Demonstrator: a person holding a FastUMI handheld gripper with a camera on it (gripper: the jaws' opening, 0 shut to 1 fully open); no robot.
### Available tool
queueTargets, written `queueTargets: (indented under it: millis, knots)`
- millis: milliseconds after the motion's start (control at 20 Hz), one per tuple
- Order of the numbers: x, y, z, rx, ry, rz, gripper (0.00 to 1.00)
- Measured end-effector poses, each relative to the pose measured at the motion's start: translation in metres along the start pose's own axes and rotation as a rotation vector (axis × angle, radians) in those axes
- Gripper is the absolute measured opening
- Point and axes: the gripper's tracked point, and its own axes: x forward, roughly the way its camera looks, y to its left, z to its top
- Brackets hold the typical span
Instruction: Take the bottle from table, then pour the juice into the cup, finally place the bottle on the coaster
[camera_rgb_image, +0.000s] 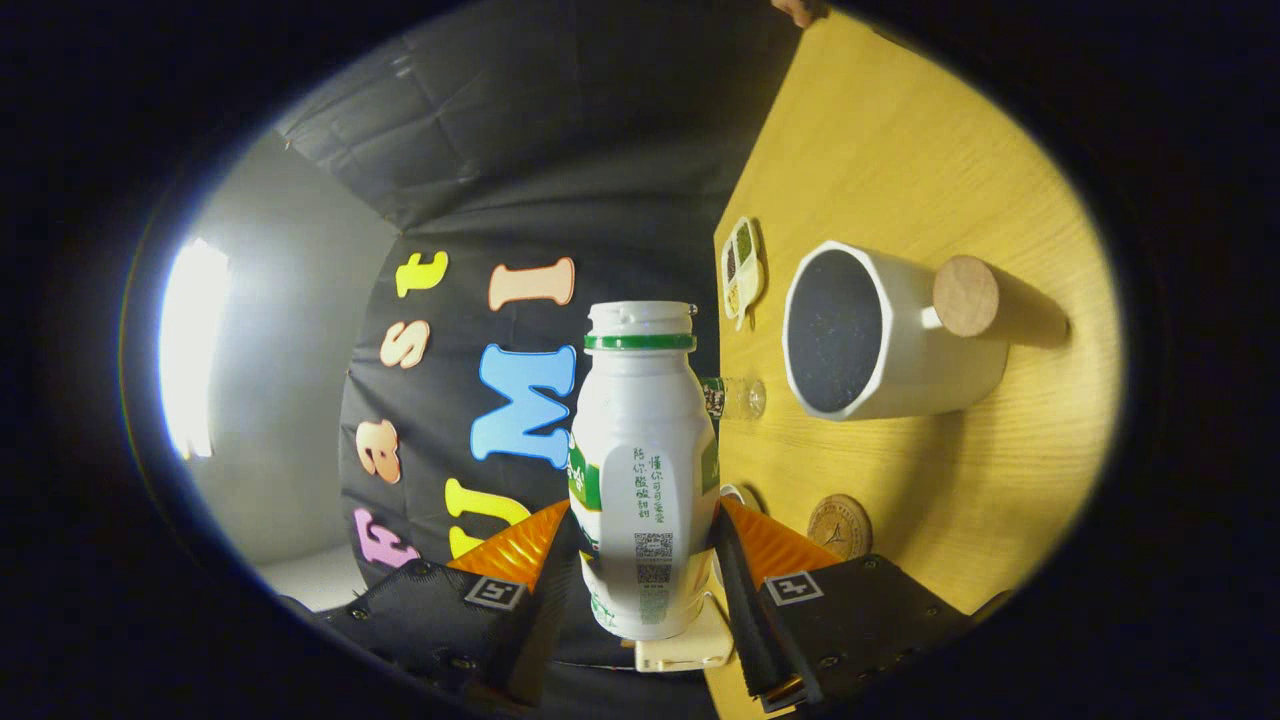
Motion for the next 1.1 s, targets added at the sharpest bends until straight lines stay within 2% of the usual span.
queueTargets:
  millis: [100, 300, 500, 600, 800, 1100]
  knots:
    - [0.001, -0.002, 0.000, -0.141, -0.006, 0.012, 0.72]
    - [0.008, -0.025, 0.005, -0.524, 0.000, -0.041, 0.72]
    - [0.018, -0.029, 0.008, -0.838, -0.004, -0.055, 0.72]
    - [0.029, -0.025, 0.000, -0.952, 0.003, -0.035, 0.72]
    - [0.043, -0.032, -0.020, -1.166, 0.025, -0.053, 0.72]
    - [0.071, -0.051, -0.060, -1.351, 0.121, -0.069, 0.72]
